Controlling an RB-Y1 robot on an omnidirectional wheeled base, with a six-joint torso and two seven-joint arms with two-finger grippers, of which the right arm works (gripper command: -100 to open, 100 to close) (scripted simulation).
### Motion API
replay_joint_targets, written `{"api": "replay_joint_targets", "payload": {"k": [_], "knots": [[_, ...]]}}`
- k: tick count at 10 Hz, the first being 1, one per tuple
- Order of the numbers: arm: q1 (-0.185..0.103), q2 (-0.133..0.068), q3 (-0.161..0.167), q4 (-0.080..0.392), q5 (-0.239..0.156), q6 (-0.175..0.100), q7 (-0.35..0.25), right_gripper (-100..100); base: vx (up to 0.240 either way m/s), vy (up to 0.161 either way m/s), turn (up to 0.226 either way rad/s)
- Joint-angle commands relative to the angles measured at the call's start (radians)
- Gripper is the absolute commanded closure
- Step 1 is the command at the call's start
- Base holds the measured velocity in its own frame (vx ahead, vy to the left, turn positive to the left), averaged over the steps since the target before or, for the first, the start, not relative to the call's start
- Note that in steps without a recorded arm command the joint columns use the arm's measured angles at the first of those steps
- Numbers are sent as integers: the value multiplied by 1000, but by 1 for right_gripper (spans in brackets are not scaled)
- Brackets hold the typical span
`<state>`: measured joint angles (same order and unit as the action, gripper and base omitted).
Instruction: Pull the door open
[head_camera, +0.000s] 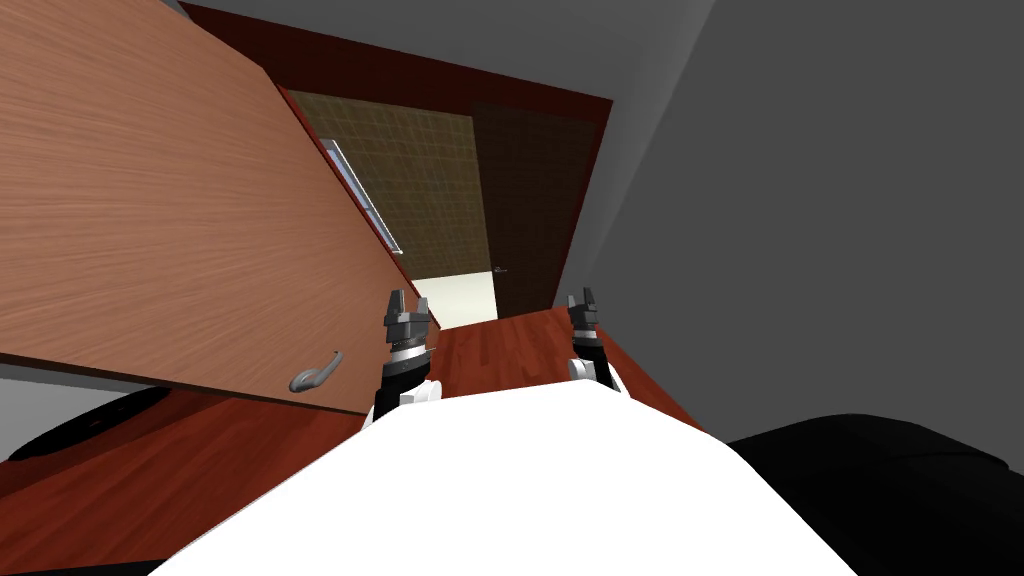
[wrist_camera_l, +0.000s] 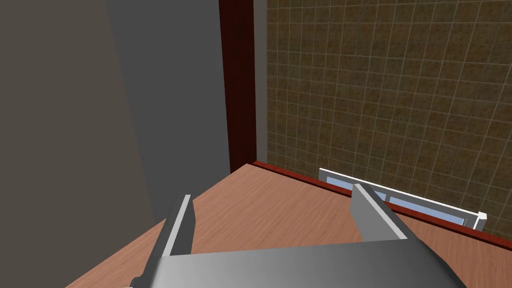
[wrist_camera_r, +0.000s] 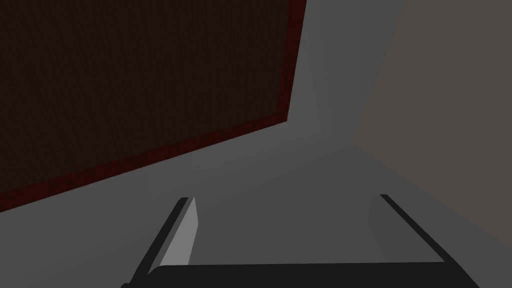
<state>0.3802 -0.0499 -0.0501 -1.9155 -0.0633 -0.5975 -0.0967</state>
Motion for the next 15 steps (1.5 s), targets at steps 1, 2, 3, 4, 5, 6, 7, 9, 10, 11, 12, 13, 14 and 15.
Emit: {"api": "replay_joint_targets", "payload": {"k": [1, 2, 3, 4, 5, 6, 7, 9, 10, 11, 12, 13, 14, 15], "knots": [[-13, -7, 2, 42, -10, -10, 5, -100, 90, 26, 93], [-24, -12, 2, 68, -16, -15, 9, -100, 100, 27, 85], [-35, -17, 2, 96, -23, -19, 12, -100, 114, 18, 89], [-46, -21, 2, 125, -30, -24, 15, -100, 112, 23, 100], [-57, -26, 2, 154, -37, -29, 18, -100, 103, 28, 109], [-69, -31, 2, 183, -43, -34, 22, -100, 102, 39, 102], [-80, -35, 2, 212, -50, -39, 25, -100, 97, 37, 93], [-104, -44, 2, 271, -65, -50, 32, -100, 106, 26, 97], [-117, -48, 2, 300, -72, -55, 36, -100, 117, 27, 97], [-129, -52, 2, 328, -80, -60, 39, -100, 100, 23, 123], [-141, -57, 2, 357, -87, -65, 43, -100, 96, 13, 110], [-141, -57, 2, 365, -87, -65, 43, -100, 70, 11, 26], [-153, -60, 2, 397, -95, -71, 47, -100, 71, 11, 54], [-166, -64, 2, 421, -102, -76, 50, -100, 84, 11, 93]]}}
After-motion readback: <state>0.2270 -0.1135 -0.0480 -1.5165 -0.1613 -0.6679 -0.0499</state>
